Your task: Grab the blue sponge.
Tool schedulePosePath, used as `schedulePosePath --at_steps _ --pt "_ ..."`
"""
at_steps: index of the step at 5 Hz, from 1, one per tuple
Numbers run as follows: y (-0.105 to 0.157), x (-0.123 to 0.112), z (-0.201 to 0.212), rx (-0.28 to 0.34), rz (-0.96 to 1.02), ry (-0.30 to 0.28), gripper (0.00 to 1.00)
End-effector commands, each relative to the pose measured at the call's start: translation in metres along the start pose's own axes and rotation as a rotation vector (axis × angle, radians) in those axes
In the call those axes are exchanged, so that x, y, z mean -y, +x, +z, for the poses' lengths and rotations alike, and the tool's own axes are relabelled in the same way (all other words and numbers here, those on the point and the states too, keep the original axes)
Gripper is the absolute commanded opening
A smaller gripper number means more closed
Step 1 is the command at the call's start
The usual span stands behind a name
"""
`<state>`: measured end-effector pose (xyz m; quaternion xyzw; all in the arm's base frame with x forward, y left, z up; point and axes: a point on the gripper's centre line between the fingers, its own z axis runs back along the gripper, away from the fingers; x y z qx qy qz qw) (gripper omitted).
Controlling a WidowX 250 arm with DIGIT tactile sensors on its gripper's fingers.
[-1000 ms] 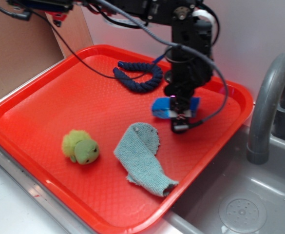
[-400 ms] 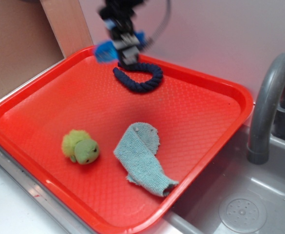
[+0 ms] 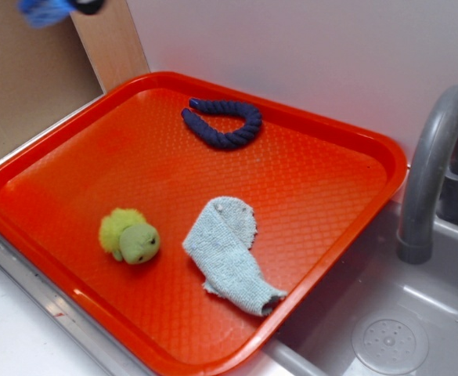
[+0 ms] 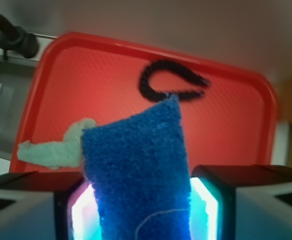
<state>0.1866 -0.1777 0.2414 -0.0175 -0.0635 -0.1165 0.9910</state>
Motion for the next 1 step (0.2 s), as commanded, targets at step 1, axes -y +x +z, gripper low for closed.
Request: schedulePosePath --at_steps 1 --pt "0.0114 -0.0159 -0.0067 0.036 0.035 -0.049 0.00"
